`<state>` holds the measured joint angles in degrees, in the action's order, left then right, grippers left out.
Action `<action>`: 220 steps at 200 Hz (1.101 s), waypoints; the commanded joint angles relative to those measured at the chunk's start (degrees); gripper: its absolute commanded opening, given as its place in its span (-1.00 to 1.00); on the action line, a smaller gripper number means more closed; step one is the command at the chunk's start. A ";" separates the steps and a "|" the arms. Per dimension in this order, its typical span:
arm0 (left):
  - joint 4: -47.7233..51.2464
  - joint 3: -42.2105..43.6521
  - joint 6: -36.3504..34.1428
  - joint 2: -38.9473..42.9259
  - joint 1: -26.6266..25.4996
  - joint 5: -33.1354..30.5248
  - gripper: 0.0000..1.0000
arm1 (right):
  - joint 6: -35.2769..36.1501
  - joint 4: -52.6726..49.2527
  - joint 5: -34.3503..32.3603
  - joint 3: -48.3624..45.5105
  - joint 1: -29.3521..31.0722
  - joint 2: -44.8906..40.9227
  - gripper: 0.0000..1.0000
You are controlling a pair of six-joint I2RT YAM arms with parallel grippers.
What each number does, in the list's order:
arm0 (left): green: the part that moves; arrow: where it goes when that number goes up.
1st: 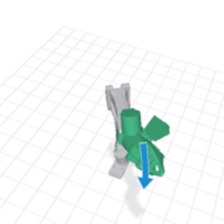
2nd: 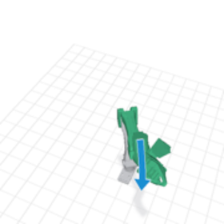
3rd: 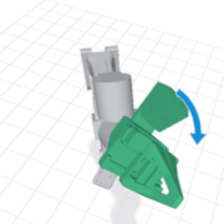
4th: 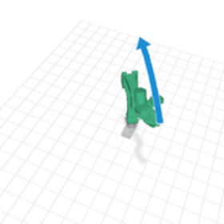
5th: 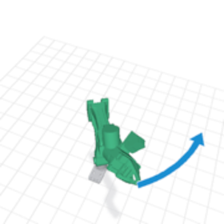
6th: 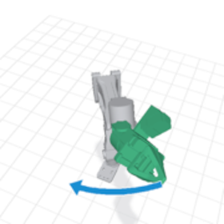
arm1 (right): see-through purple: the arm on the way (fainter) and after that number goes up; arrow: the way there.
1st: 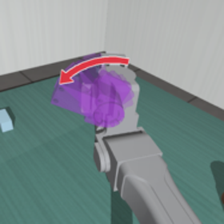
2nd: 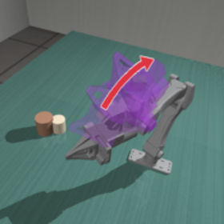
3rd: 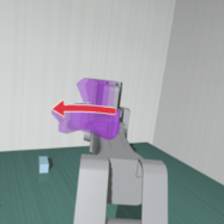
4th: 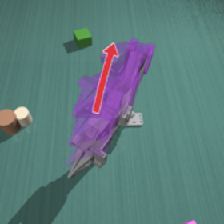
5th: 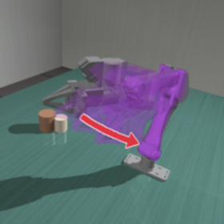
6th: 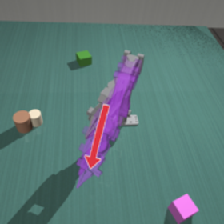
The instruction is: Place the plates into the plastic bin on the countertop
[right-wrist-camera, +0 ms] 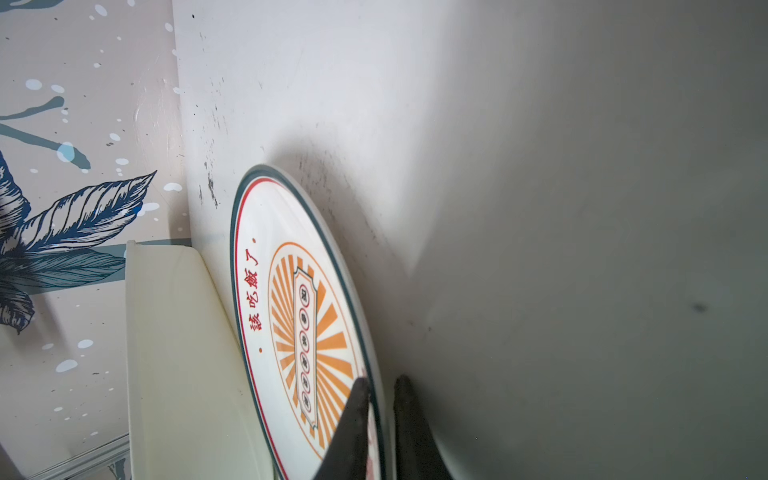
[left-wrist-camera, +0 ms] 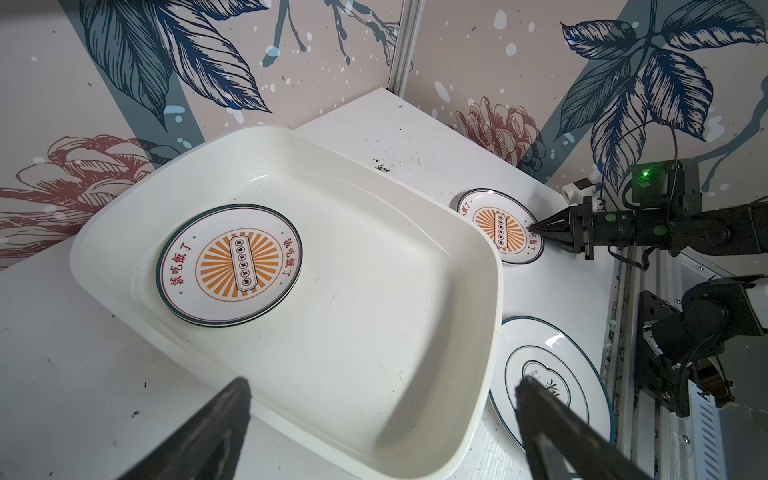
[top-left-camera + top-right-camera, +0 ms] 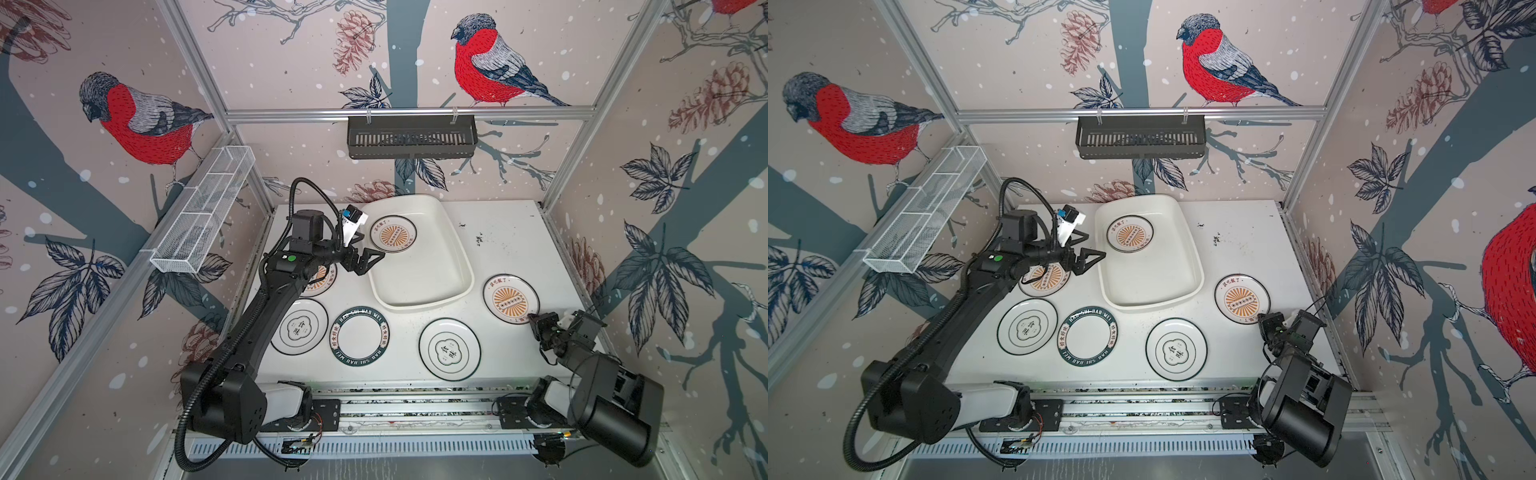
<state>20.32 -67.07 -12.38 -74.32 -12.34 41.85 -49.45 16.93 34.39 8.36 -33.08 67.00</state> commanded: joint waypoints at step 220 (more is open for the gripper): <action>-0.55 -1.70 0.96 -0.85 -0.67 0.19 0.96 | -1.44 -2.94 1.64 10.32 -0.22 -4.93 -0.90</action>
<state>20.40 -68.38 -11.79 -75.55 -12.91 41.76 -50.76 14.44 34.54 16.69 -33.30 62.76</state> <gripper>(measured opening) 0.982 0.078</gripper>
